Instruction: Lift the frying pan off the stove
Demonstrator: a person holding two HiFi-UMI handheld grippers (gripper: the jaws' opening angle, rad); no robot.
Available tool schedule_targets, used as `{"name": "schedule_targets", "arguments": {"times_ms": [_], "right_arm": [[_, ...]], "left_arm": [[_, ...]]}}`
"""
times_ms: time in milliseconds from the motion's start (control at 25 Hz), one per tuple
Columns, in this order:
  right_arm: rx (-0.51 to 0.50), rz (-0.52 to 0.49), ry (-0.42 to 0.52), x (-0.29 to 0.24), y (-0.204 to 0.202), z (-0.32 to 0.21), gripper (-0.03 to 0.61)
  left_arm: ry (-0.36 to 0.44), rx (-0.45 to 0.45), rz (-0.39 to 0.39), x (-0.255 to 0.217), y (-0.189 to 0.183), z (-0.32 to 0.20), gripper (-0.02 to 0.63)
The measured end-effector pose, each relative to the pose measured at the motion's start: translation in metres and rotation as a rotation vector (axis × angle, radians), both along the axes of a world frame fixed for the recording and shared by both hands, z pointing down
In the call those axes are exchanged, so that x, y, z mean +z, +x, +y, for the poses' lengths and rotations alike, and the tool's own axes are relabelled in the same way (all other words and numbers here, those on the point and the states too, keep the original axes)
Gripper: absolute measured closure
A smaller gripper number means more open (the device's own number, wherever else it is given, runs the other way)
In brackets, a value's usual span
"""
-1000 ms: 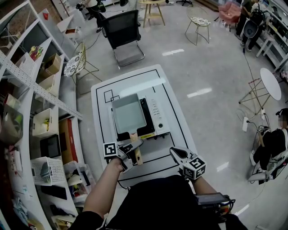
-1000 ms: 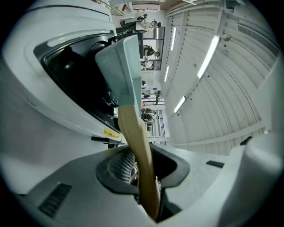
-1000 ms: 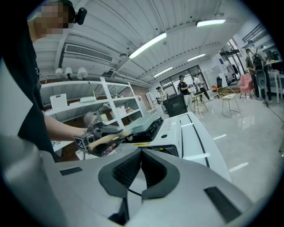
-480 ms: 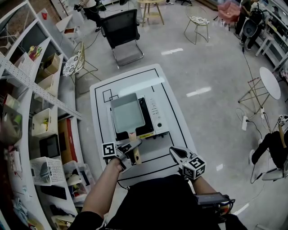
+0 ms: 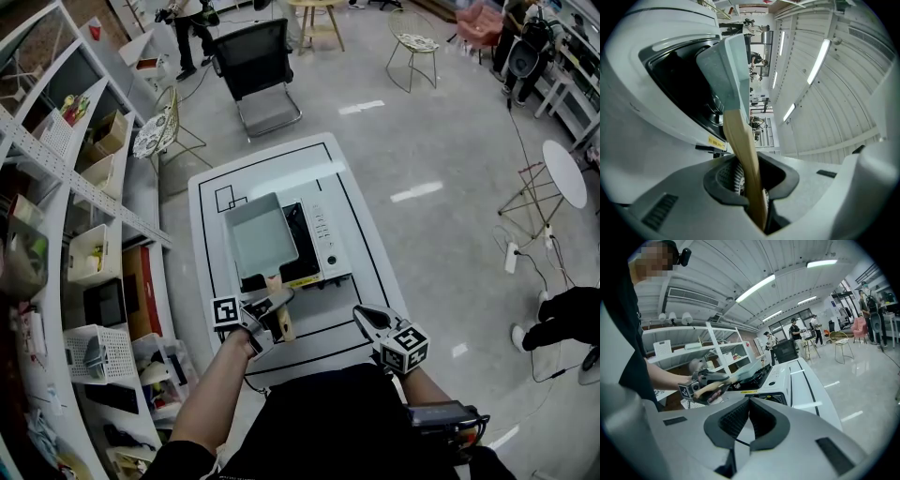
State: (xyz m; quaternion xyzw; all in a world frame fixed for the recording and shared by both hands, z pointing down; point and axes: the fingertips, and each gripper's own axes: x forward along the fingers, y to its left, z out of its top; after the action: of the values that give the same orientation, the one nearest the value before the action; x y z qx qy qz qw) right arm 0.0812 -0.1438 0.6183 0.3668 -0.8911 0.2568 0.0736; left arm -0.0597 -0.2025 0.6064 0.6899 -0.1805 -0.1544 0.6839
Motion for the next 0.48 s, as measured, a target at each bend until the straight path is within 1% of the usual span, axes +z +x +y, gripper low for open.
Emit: {"name": "schedule_targets", "arguments": {"times_ms": [240,480], "right_arm": [[-0.012,-0.007,-0.001,0.001,0.005,0.001,0.552],[-0.026,-0.014,0.000,-0.002,0.008,0.002,0.554]], "left_arm": [[0.005,-0.015,-0.027,-0.002,0.001,0.000,0.538],[0.023,-0.023,-0.024,-0.012,0.006,0.003,0.538]]}}
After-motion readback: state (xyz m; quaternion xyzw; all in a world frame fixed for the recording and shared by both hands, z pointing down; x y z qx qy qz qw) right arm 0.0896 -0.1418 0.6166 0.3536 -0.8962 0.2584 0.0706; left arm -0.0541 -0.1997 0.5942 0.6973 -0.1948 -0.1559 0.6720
